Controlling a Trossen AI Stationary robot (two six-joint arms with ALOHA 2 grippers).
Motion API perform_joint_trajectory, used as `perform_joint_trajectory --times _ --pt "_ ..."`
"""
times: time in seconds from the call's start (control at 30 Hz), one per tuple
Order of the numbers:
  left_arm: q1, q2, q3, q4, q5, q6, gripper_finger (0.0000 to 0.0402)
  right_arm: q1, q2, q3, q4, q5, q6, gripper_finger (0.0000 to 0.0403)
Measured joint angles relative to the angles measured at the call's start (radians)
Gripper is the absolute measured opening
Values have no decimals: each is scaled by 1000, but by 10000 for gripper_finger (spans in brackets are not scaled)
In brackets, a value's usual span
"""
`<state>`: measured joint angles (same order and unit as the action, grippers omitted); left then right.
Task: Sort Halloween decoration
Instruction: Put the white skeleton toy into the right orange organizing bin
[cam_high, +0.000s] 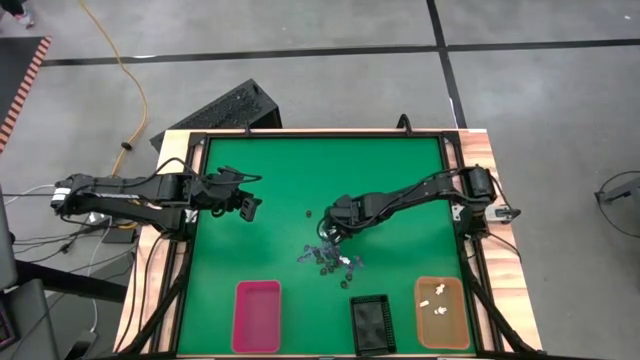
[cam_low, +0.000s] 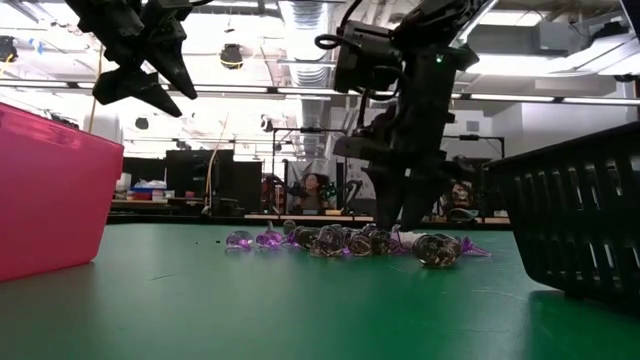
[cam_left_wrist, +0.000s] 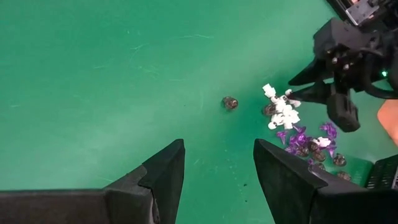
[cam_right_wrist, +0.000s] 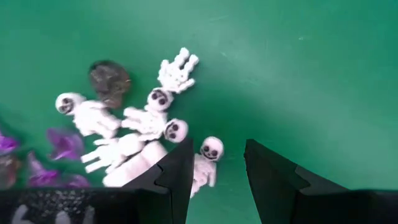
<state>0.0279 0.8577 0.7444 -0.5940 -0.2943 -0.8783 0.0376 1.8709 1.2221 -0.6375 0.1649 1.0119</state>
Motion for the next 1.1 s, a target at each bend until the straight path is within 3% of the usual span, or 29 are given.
perform_joint_trajectory --times 0.23,0.57,0.83,1.1 --pt "0 0 0 0 0 0 183 15 18 2 -18 -7 7 158" --pt "0 0 0 0 0 0 183 31 13 12 -46 -43 -14 38" --pt "0 0 0 0 0 -2 183 93 -9 153 -252 -104 -106 38" --pt "0 0 0 4 2 -28 183 214 -162 279 -556 -115 -62 39"
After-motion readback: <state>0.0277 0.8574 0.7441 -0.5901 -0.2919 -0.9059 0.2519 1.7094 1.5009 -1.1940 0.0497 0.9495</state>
